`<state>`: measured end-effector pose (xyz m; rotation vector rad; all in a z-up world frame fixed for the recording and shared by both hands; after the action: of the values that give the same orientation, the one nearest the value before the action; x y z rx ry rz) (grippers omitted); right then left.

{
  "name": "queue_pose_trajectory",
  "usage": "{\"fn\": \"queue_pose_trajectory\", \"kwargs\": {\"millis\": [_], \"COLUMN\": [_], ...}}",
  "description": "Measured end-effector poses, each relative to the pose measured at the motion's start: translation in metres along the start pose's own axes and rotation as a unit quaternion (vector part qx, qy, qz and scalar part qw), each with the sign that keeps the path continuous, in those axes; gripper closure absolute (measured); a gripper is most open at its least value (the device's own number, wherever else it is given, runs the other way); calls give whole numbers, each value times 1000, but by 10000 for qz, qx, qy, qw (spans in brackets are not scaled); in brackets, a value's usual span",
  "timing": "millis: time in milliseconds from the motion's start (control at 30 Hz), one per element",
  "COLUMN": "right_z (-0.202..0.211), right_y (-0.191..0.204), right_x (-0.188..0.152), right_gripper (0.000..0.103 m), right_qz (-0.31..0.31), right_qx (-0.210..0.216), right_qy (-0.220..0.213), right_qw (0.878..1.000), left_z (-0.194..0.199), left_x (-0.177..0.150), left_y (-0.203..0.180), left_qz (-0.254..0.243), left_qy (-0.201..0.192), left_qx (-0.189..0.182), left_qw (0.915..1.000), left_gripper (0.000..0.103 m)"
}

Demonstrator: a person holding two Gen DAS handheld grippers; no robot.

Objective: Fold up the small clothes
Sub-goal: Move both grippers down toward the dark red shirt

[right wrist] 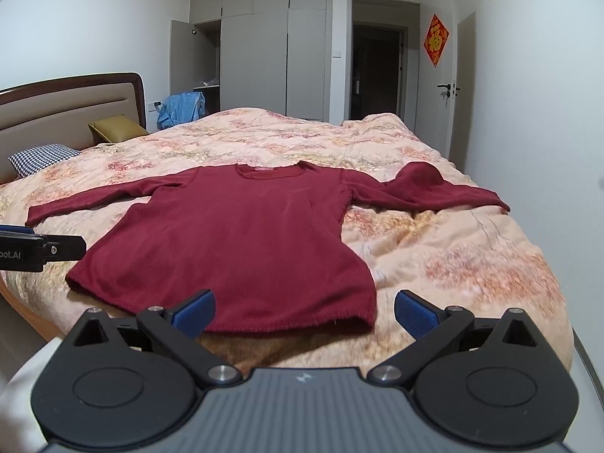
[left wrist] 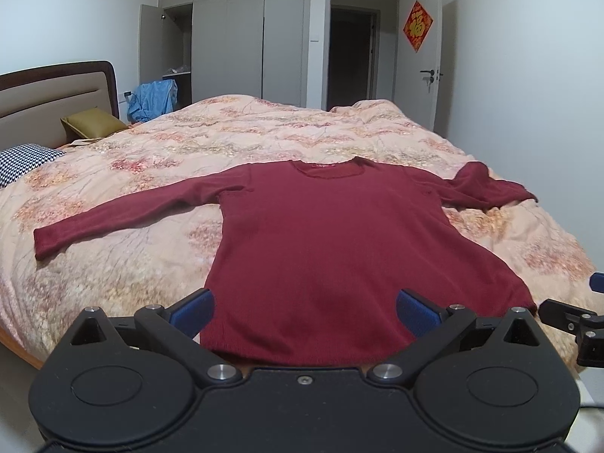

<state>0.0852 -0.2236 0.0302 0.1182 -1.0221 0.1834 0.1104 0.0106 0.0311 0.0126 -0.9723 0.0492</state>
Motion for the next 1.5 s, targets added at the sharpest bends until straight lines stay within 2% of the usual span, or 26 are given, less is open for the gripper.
{"fn": "queue_pose_trajectory", "kwargs": {"millis": [433,633,867,1000,1100,1200,1400,1500], "right_z": [-83,-121,-167,-193,-212,-232,-271,-293], "right_y": [-34,-51,-74,-93,-116,-150,-243,-291], "right_x": [47,67,87,94,97,100,108,116], "right_gripper": [0,0,0,0,0,0,0,0], "right_qz": [-72,-130,-208,-255,-326,-466,-1332,-1831], "right_qx": [-60,-131,-237,-326,-408,-665,-990,-1079], "right_qy": [434,467,570,454,225,124,-57,77], "right_qw": [9990,9987,9979,9981,9984,9966,9861,9771], "left_z": [-103,-154,-207,-242,-270,-298,-342,-351], "left_x": [68,98,124,134,139,145,144,137], "left_y": [-7,-11,-17,-25,-33,-42,-58,-58], "left_qz": [64,109,294,289,349,418,433,471], "left_qy": [338,403,389,448,383,301,372,410], "left_qx": [191,282,224,236,204,142,69,74], "left_qw": [9992,9987,9986,9983,9984,9986,9983,9980], "left_gripper": [1,1,1,1,1,1,1,1]}}
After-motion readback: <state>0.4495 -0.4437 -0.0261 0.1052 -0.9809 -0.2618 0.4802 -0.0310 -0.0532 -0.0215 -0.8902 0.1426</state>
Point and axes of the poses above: each gripper's, at about its wrist camera, not at the fingertips, and z roughly against the way its jaws point, y to its left, x to its top, the point moved 1 cm from there along -z, roughly the way its jaws point, and after that the axes turned 5 degrees about y, right-handed, at the moved point
